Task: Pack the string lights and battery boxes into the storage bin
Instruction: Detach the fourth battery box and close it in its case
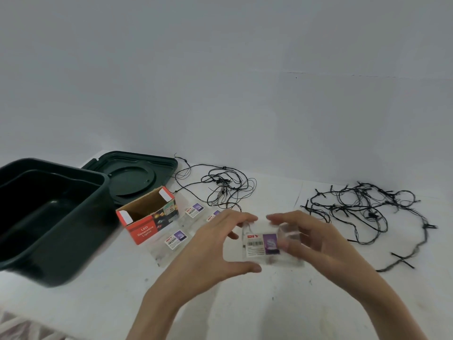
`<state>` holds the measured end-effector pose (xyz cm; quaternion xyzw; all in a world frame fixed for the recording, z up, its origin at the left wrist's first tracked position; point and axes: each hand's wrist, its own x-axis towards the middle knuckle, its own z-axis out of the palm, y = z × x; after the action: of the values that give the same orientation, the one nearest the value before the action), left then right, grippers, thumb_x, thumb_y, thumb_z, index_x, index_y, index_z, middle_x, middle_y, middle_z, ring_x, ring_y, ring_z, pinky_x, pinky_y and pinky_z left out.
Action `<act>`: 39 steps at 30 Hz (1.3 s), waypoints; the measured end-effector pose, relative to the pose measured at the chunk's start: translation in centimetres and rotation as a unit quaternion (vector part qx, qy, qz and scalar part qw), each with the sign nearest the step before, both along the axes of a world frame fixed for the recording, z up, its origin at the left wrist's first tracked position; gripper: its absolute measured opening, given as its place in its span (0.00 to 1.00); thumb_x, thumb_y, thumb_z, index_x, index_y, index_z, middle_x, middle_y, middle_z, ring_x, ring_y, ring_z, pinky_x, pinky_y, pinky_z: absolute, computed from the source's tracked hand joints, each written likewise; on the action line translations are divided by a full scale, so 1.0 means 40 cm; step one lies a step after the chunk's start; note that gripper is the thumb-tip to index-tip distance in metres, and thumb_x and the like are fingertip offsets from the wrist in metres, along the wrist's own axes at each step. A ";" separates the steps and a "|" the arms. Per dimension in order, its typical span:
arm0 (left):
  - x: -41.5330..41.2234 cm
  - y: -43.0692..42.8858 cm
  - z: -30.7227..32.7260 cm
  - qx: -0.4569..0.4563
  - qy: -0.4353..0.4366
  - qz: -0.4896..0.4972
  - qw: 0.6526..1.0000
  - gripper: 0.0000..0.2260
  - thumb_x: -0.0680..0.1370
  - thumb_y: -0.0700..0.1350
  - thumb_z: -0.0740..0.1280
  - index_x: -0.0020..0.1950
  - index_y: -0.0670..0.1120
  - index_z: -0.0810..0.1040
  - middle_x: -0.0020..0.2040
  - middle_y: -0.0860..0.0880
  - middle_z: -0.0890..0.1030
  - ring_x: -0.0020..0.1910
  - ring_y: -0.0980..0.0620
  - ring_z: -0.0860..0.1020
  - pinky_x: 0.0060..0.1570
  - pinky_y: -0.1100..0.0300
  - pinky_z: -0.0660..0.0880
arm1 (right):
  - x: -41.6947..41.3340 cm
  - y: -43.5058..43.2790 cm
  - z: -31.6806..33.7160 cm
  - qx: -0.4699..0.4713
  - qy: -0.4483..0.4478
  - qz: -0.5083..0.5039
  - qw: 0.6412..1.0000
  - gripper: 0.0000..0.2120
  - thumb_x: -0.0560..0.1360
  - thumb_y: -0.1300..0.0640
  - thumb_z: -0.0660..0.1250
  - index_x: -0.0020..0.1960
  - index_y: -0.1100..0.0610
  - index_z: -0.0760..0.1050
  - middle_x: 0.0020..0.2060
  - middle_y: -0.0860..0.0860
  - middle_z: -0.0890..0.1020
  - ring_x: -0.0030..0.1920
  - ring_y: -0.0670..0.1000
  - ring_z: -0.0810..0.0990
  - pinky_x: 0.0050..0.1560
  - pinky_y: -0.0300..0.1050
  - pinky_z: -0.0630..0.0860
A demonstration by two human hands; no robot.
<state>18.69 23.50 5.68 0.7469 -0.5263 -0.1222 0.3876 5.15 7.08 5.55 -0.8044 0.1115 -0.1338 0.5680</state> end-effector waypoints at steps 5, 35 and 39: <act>0.007 0.002 -0.032 0.005 0.010 0.025 1.000 0.26 0.67 0.53 0.76 0.58 0.64 0.66 0.57 0.66 0.70 0.58 0.67 0.69 0.51 0.72 0.71 | 0.005 0.007 -0.034 -0.222 0.049 0.008 0.974 0.29 0.62 0.39 0.71 0.61 0.35 0.67 0.56 0.32 0.72 0.59 0.34 0.70 0.54 0.22 0.62; 0.138 0.012 -0.254 0.082 -0.039 0.149 0.985 0.25 0.74 0.59 0.55 0.71 0.55 0.63 0.74 0.55 0.57 0.72 0.60 0.49 0.72 0.60 0.48 | 0.215 0.064 -0.310 -0.274 0.075 0.096 0.954 0.23 0.67 0.55 0.70 0.61 0.50 0.69 0.55 0.40 0.72 0.58 0.42 0.62 0.60 0.40 0.65; 0.196 -0.033 -0.290 0.211 -0.151 0.175 0.950 0.24 0.80 0.61 0.47 0.76 0.58 0.50 0.78 0.53 0.45 0.76 0.51 0.40 0.71 0.53 0.36 | 0.233 0.069 -0.333 -0.305 0.053 0.061 0.949 0.22 0.70 0.57 0.69 0.63 0.50 0.70 0.66 0.44 0.67 0.64 0.48 0.61 0.62 0.36 0.60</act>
<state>26.53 22.18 -5.93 0.9015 -0.4022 -0.0464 0.1529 14.47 9.84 -7.76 -0.9505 0.0457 -0.0837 0.2956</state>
